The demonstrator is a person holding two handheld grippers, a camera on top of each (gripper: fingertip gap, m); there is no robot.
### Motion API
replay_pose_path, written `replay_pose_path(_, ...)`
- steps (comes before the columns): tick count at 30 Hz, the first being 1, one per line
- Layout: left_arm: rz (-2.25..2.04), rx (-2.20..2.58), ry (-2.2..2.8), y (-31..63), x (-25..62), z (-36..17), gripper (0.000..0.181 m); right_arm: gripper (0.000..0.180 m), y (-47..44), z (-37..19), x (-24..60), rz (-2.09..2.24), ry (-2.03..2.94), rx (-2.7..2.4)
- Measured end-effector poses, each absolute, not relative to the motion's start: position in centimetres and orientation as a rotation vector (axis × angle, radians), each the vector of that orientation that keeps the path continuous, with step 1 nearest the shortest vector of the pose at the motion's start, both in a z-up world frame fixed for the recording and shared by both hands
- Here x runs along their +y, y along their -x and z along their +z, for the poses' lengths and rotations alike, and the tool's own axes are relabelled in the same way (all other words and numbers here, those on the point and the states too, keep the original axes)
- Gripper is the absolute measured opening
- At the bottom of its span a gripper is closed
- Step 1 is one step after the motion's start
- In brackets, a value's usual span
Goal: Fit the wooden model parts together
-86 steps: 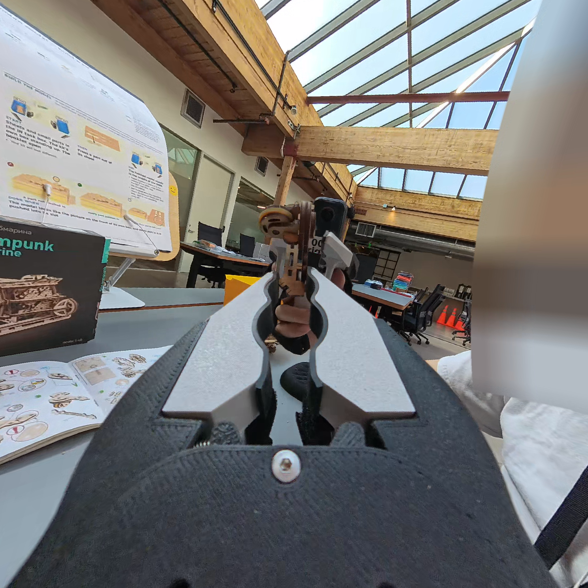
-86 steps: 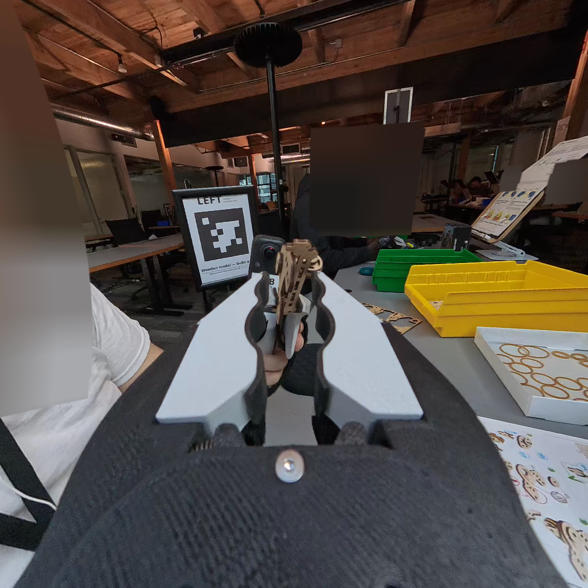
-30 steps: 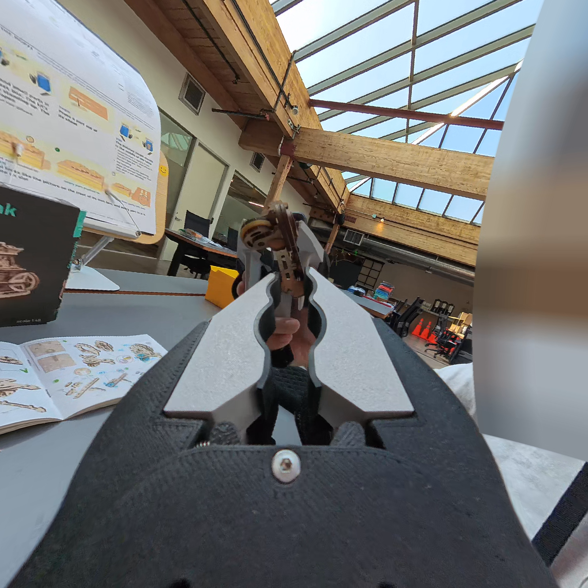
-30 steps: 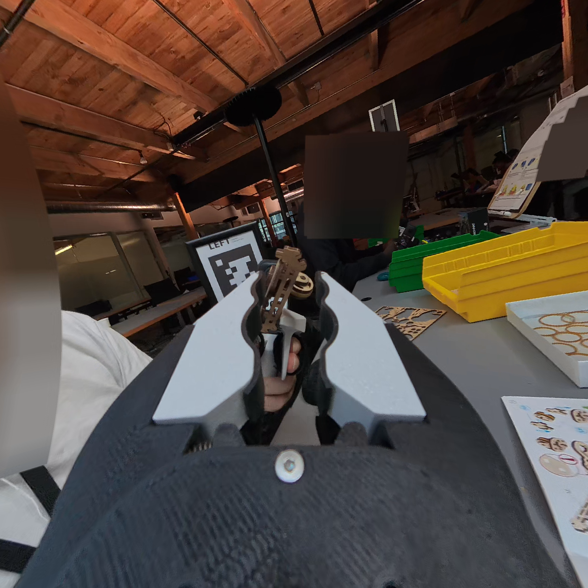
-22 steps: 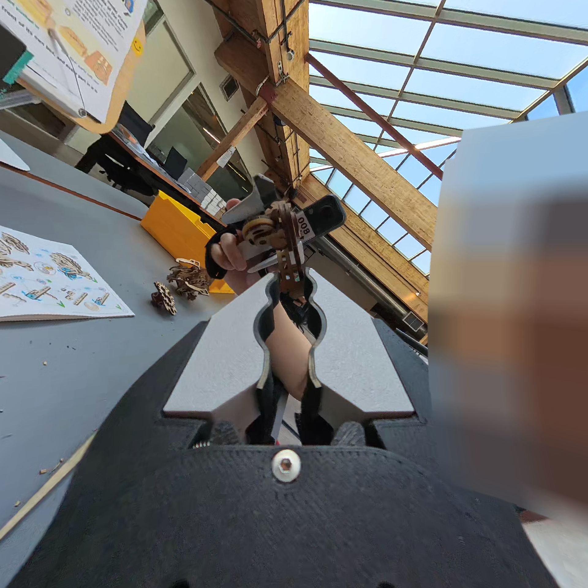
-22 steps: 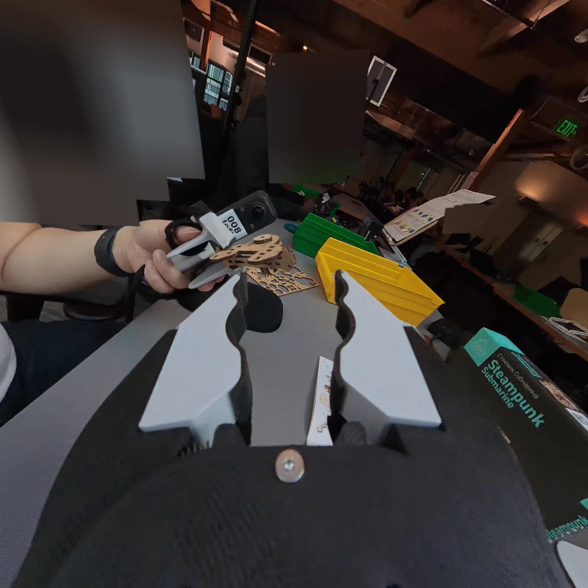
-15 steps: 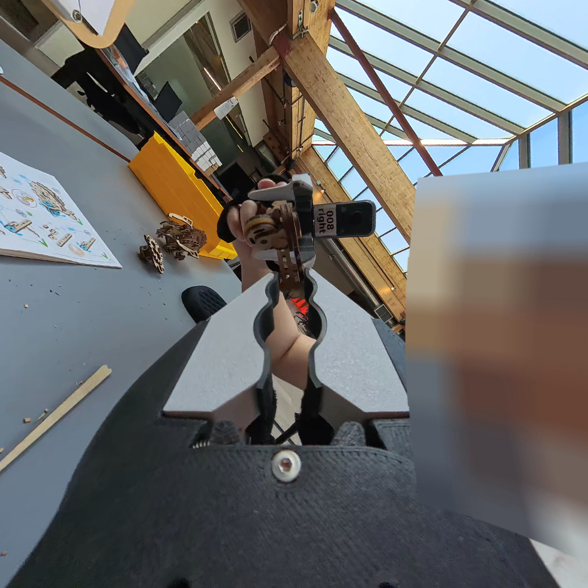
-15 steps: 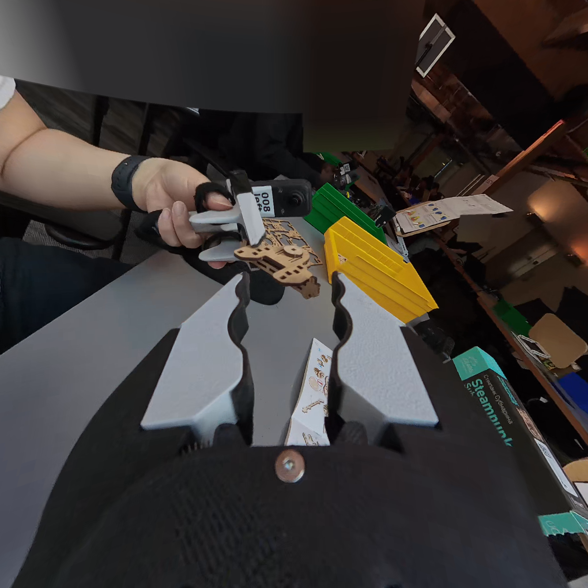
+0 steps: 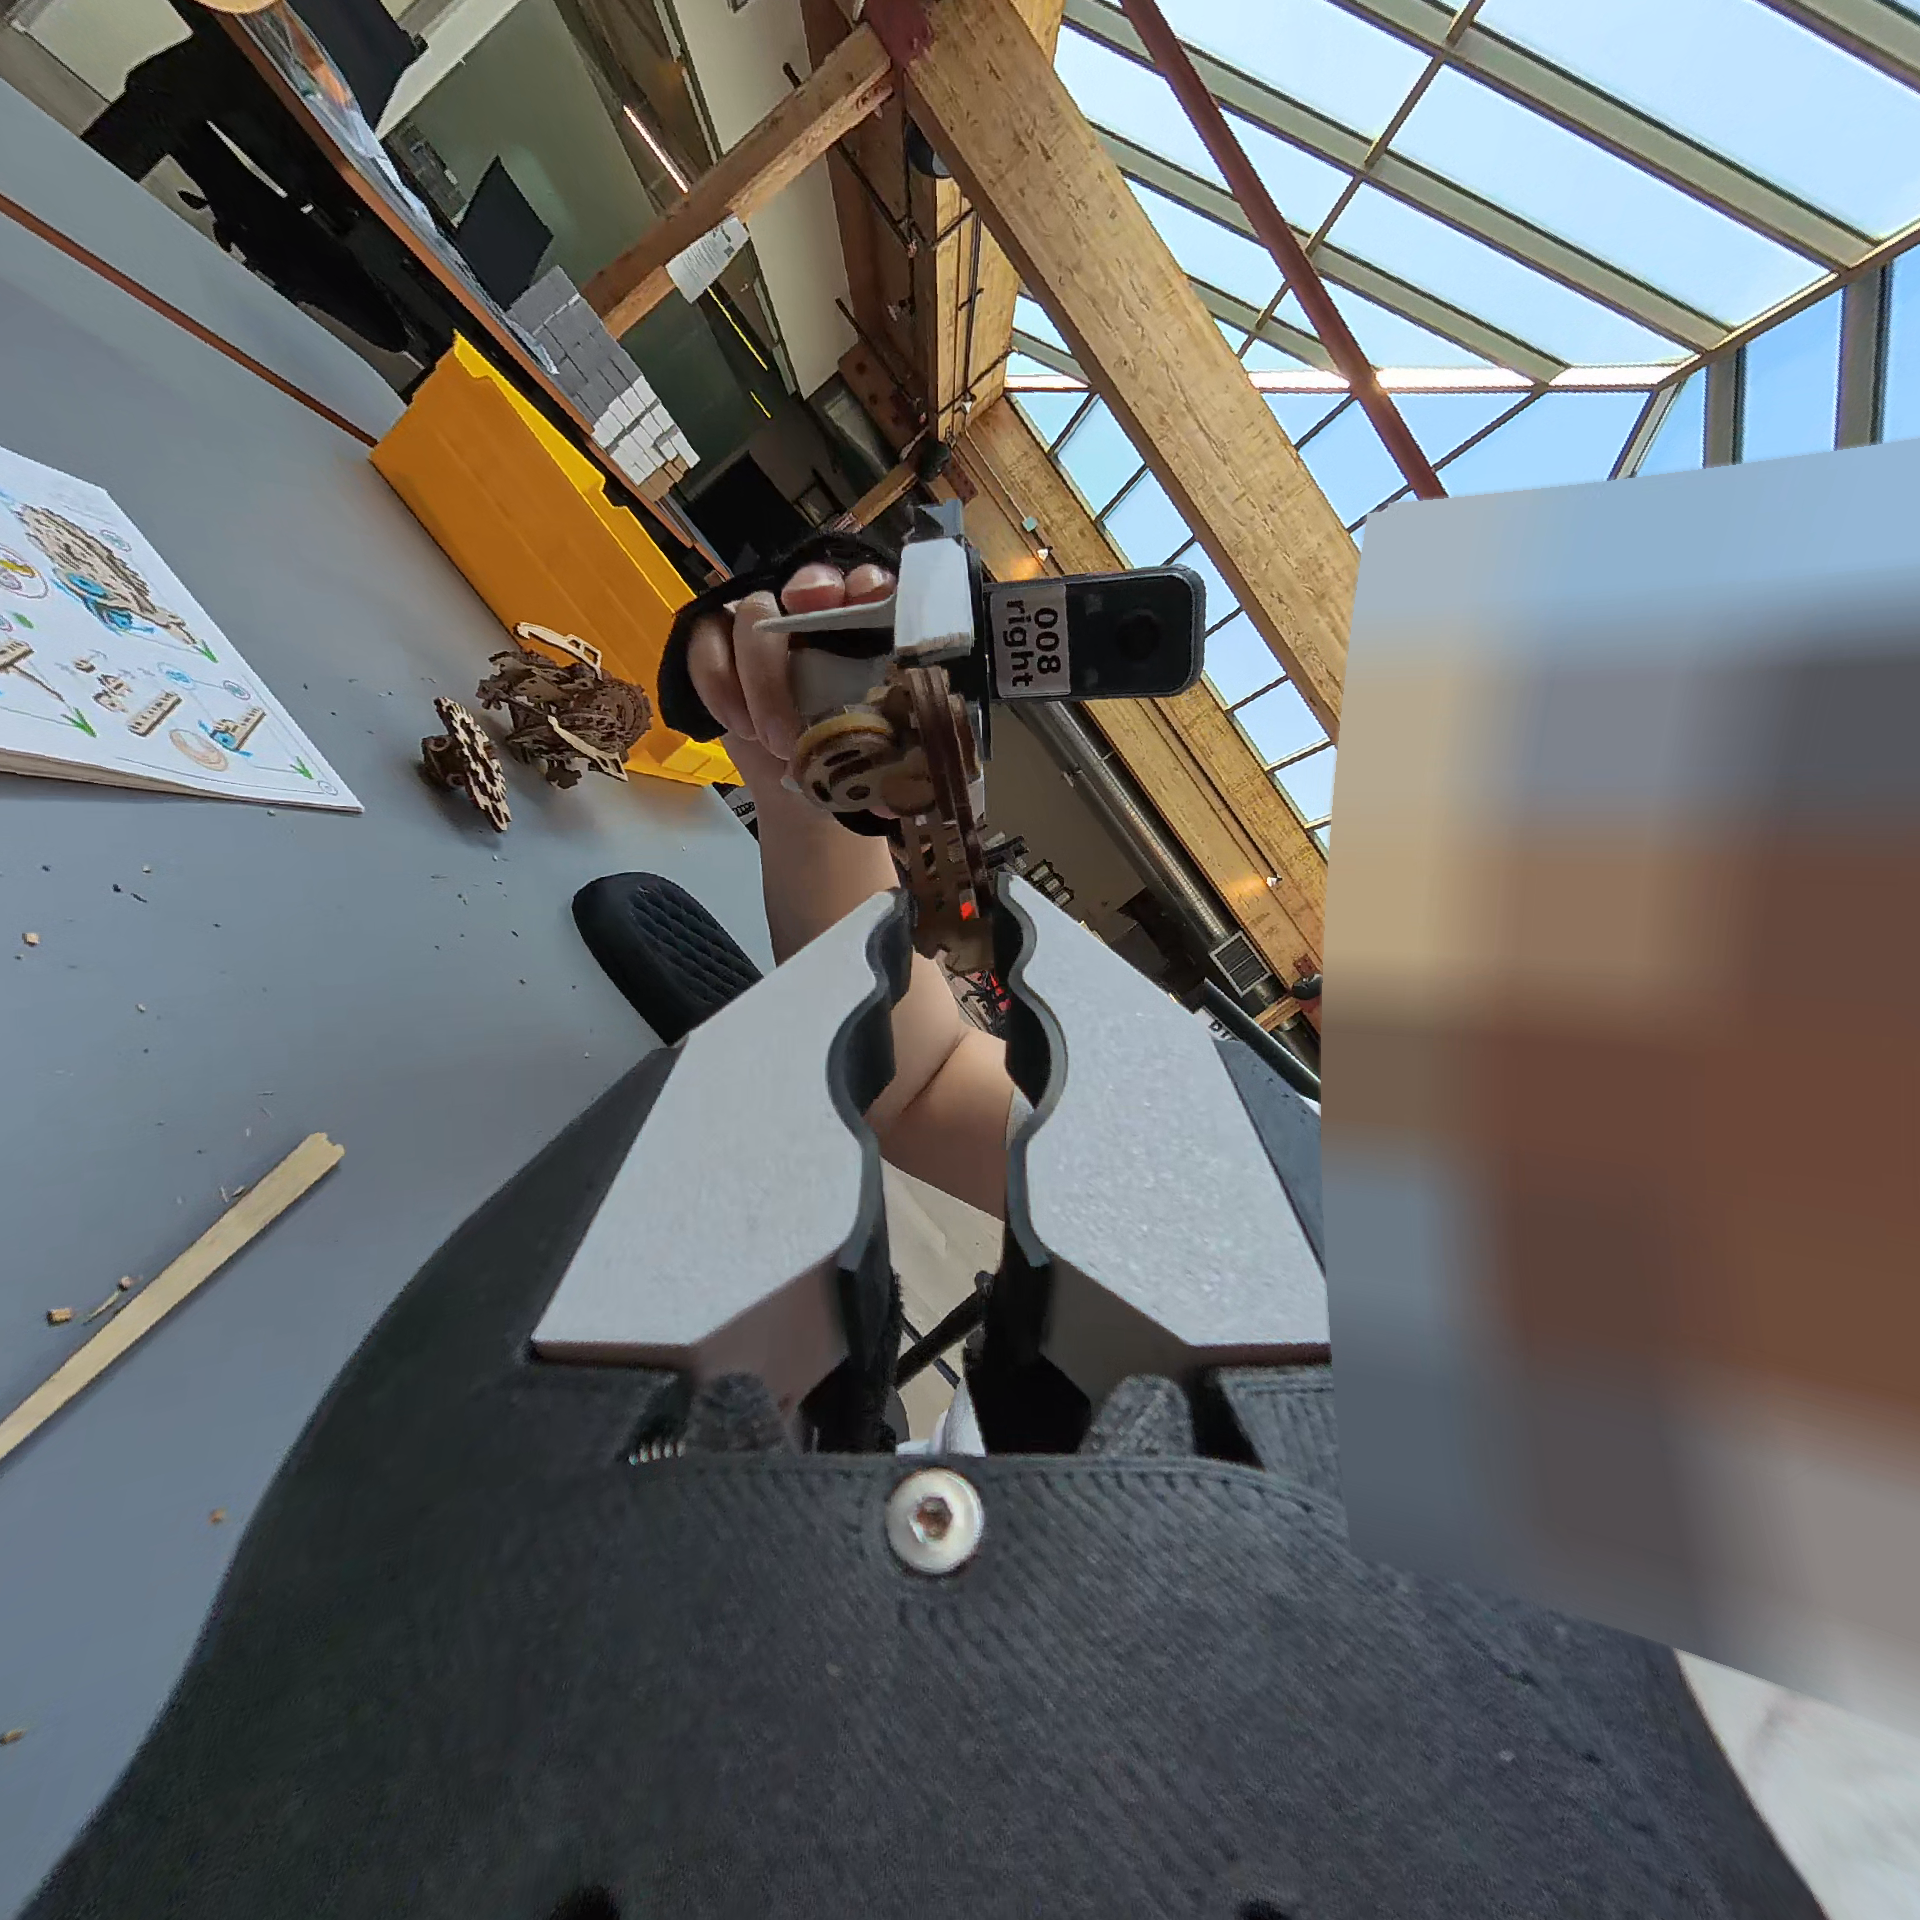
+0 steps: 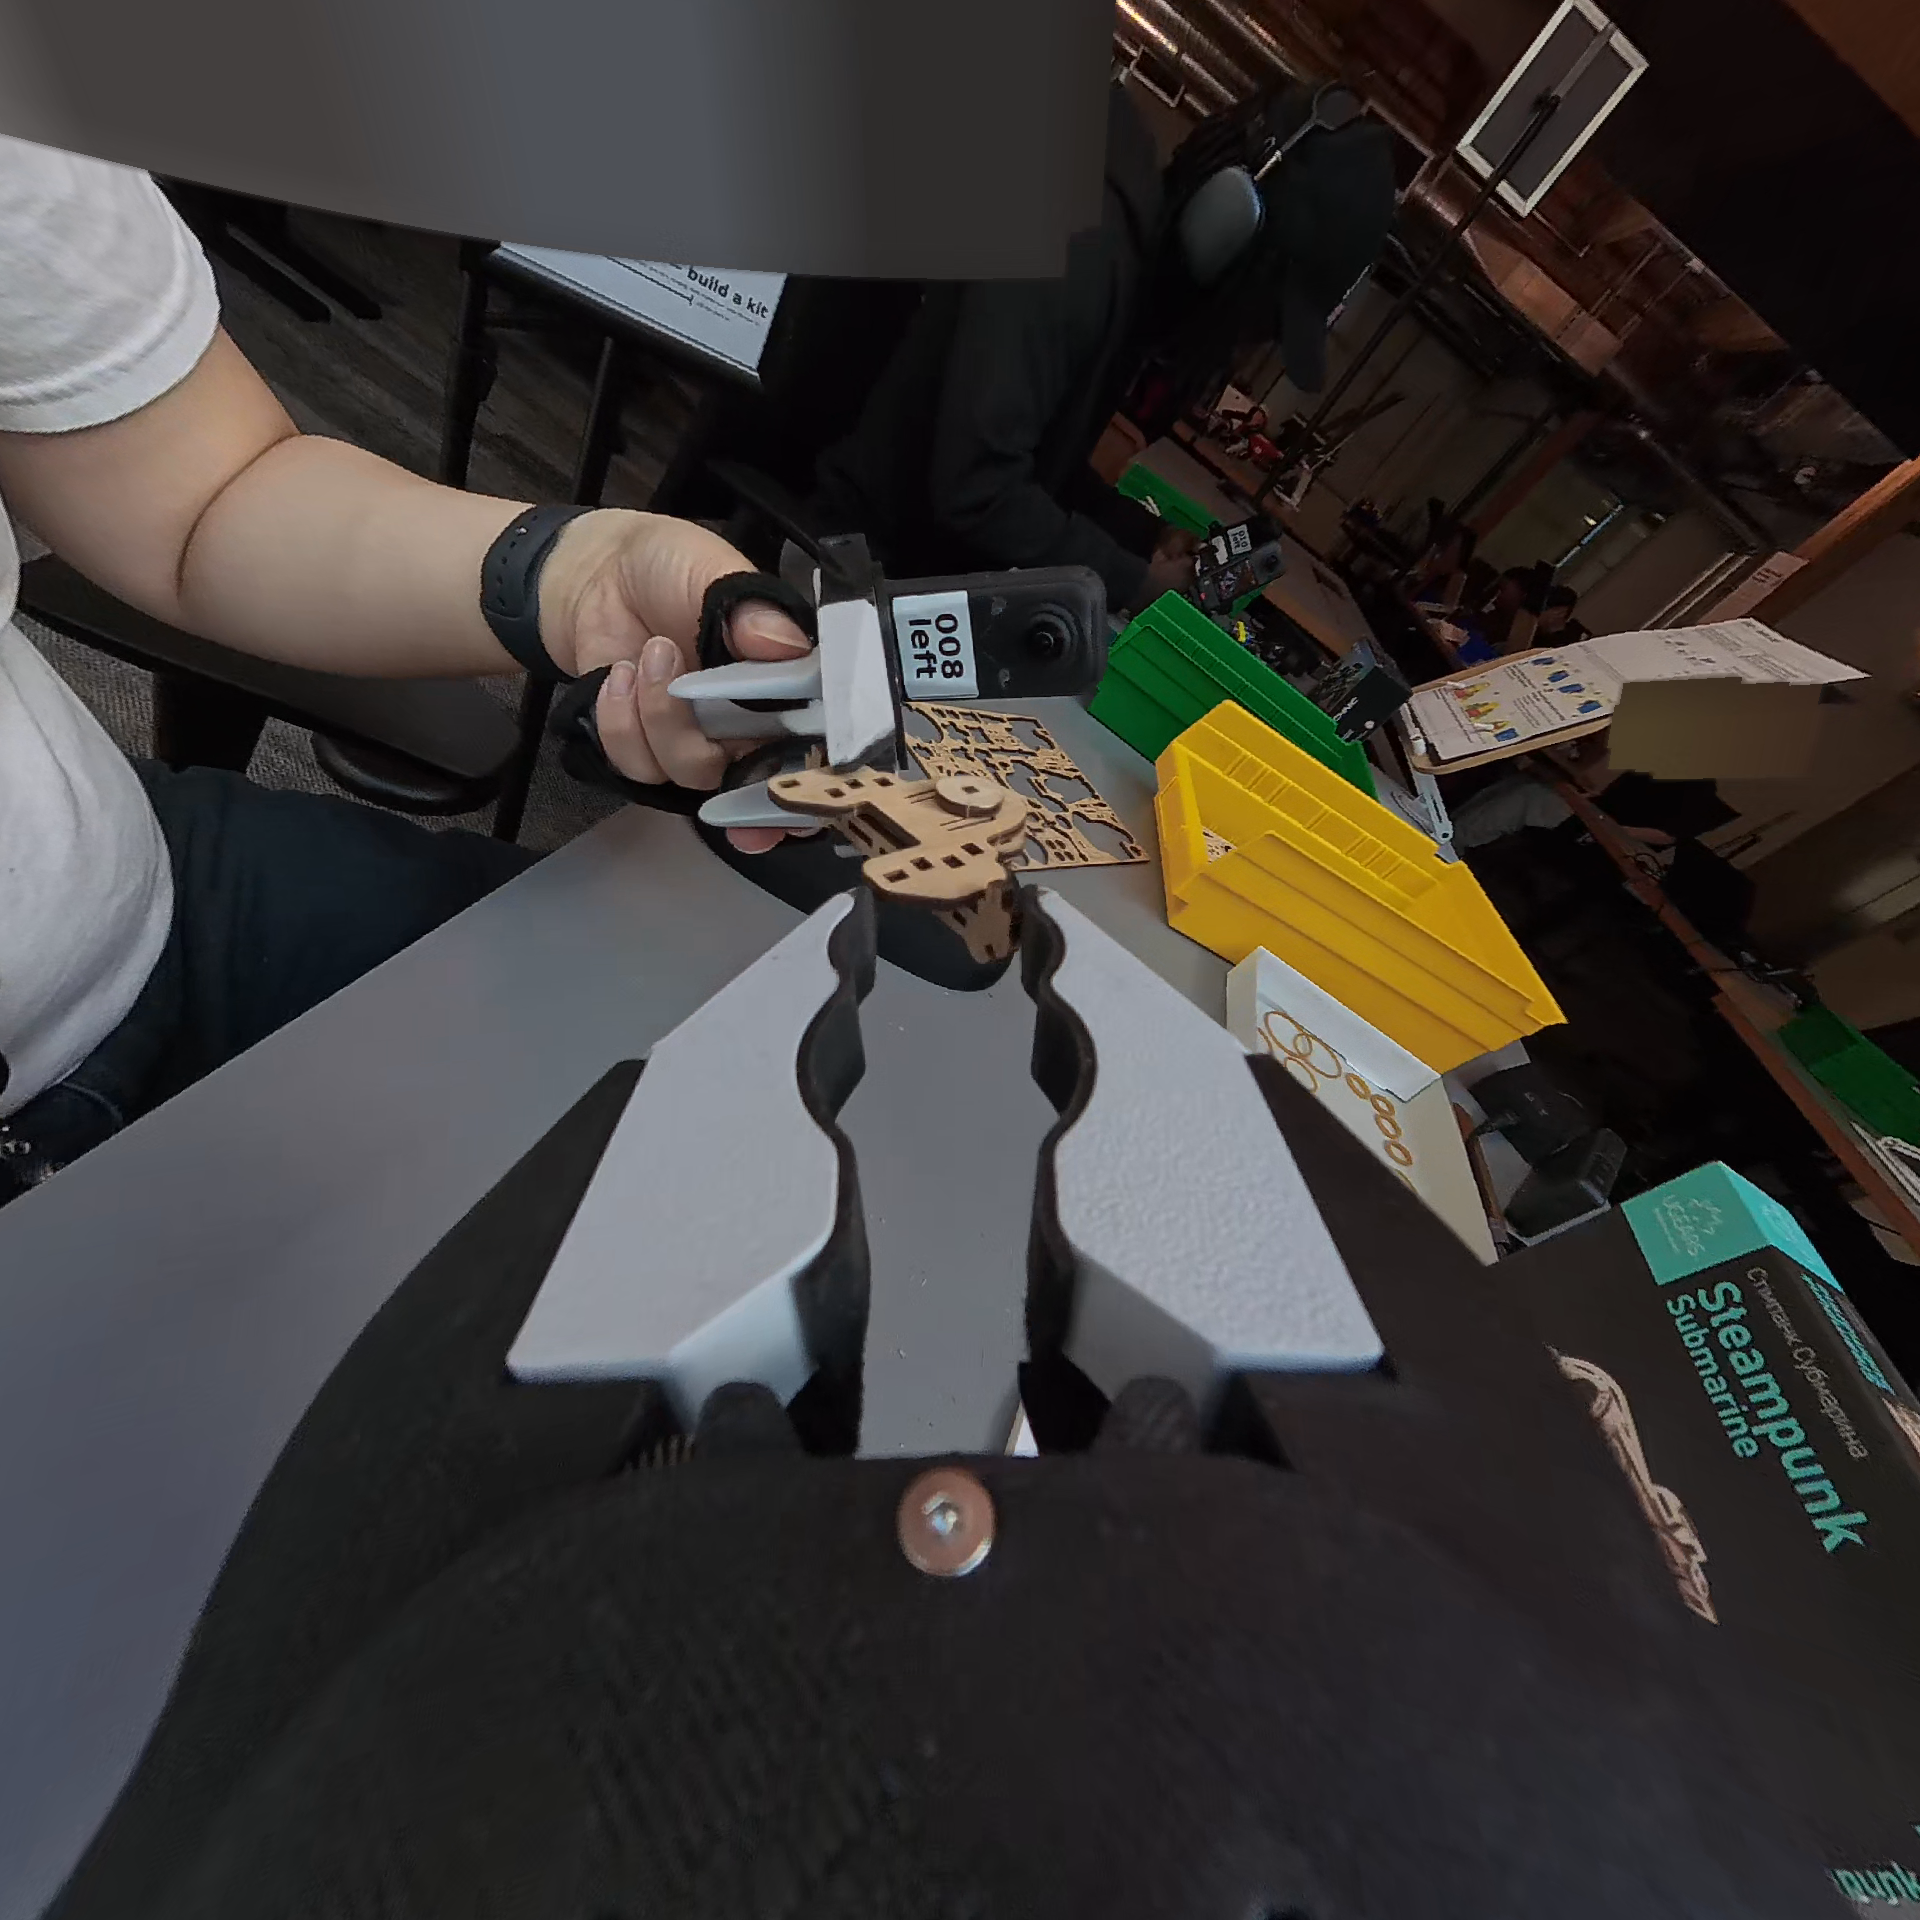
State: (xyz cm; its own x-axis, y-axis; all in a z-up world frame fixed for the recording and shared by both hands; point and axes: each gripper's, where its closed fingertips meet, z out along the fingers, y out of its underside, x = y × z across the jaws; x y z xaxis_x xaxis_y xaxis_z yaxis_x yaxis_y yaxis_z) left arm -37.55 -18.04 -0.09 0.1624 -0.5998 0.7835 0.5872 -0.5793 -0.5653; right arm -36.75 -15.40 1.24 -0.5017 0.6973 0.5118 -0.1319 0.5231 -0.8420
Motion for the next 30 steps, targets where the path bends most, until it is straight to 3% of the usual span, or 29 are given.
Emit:
replay_pose_path(1,-1.596,0.021,1.504,37.5,-18.1,-0.1,0.013,0.026,36.6,1.2,-15.5,1.126,0.462,-1.831)
replay_pose_path(6,-1.401,0.210,1.552,36.8,-19.0,-0.2,0.012,0.037,36.4,1.2,-15.1,1.187,0.503,-1.840)
replay_pose_path(10,-1.069,0.368,1.620,37.1,-18.9,-0.8,0.013,0.037,36.2,1.3,-14.1,1.327,0.589,-1.816)
replay_pose_path(17,-0.913,0.432,1.626,37.8,-19.0,-0.8,0.013,0.029,35.5,2.0,-13.7,1.707,0.815,-1.811)
replay_pose_path(21,-0.716,0.484,1.592,38.3,-18.8,-0.5,0.013,0.046,36.2,0.8,-15.0,1.607,0.869,-1.915)
replay_pose_path(24,-0.620,0.538,1.472,37.9,-19.4,0.9,0.013,0.045,37.0,0.8,-16.4,1.510,0.799,-1.904)
replay_pose_path(30,-0.551,0.513,1.190,36.5,-20.7,3.6,0.012,0.041,36.8,6.2,-19.1,2.095,0.698,-1.479)
